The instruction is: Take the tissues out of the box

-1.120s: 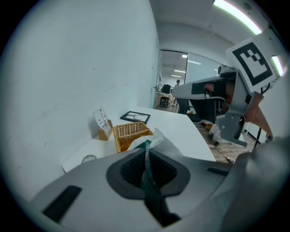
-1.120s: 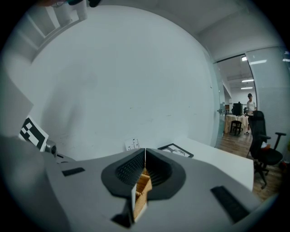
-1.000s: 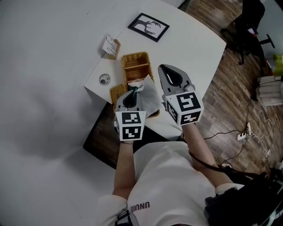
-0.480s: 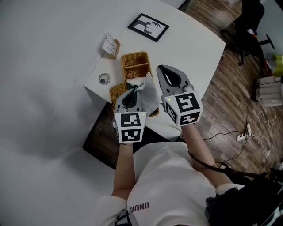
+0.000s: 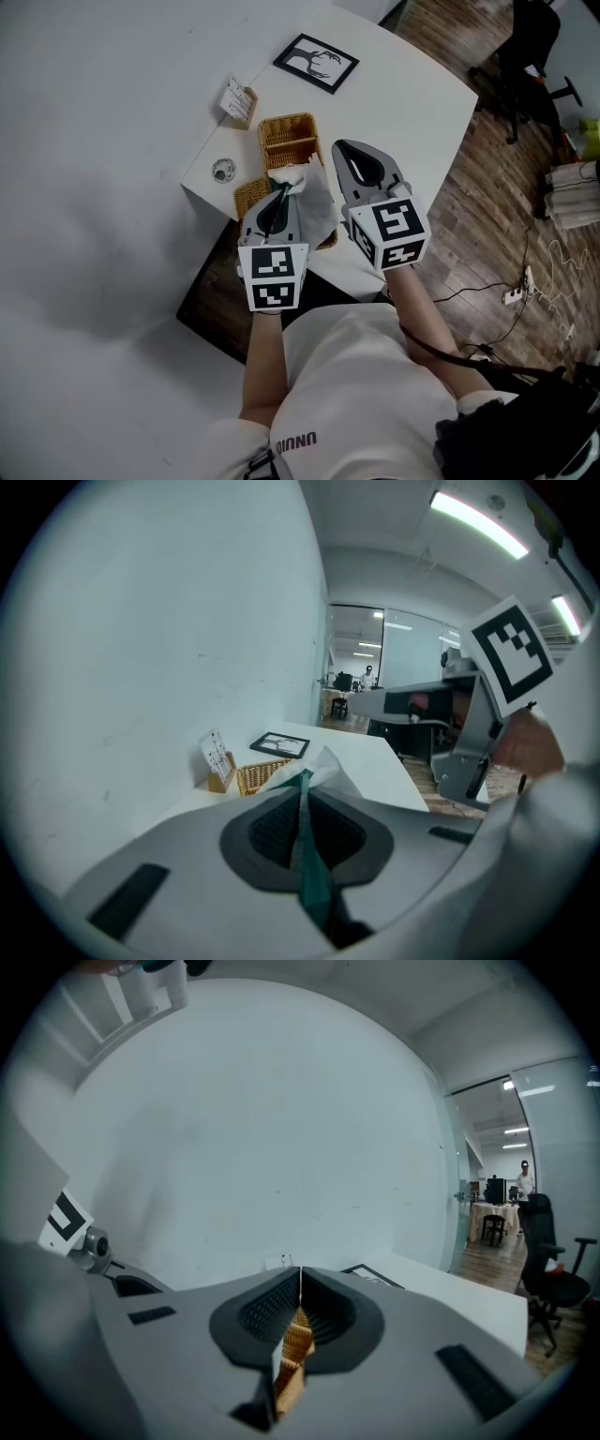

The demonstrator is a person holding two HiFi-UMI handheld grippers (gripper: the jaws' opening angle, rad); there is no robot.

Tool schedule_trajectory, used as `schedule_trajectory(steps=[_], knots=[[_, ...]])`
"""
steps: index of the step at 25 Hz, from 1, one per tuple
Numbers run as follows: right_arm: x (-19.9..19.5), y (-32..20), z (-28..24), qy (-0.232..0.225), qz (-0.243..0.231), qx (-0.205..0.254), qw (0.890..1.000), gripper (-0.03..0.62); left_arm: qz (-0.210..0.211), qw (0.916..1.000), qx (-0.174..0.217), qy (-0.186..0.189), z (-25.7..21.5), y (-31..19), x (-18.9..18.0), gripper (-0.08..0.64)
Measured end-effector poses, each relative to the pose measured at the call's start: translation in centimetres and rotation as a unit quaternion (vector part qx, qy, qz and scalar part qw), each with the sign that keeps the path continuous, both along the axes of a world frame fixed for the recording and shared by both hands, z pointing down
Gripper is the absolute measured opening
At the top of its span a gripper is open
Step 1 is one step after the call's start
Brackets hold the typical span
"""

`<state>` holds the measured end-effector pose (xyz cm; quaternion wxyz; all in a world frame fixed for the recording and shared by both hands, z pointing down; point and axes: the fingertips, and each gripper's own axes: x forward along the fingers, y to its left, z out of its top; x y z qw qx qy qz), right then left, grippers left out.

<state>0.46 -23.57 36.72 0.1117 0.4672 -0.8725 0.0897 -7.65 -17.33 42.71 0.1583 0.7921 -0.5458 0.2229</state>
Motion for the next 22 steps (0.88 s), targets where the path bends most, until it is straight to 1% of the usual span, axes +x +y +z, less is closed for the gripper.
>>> schedule_trajectory(steps=[7, 11, 16, 22], knots=[[0.0, 0.2, -0.3, -0.009, -0.002, -0.001, 1.0, 0.02, -0.003, 0.9999, 0.012, 0.009, -1.4, 0.0, -0.2, 0.021], [0.1, 0.1, -0.5, -0.01, -0.002, 0.001, 1.0, 0.02, -0.001, 0.9996, 0.025, 0.013, -2.5, -0.2, -0.2, 0.021], [0.3, 0.0, -0.8, -0.011, 0.002, 0.007, 1.0, 0.02, -0.001, 0.9992, 0.039, 0.012, -3.7, -0.4, -0.3, 0.021], [0.5, -0.1, -0.7, -0.01, 0.006, 0.004, 1.0, 0.018, 0.003, 0.9988, 0.047, 0.014, -4.6, -0.4, -0.2, 0.021]])
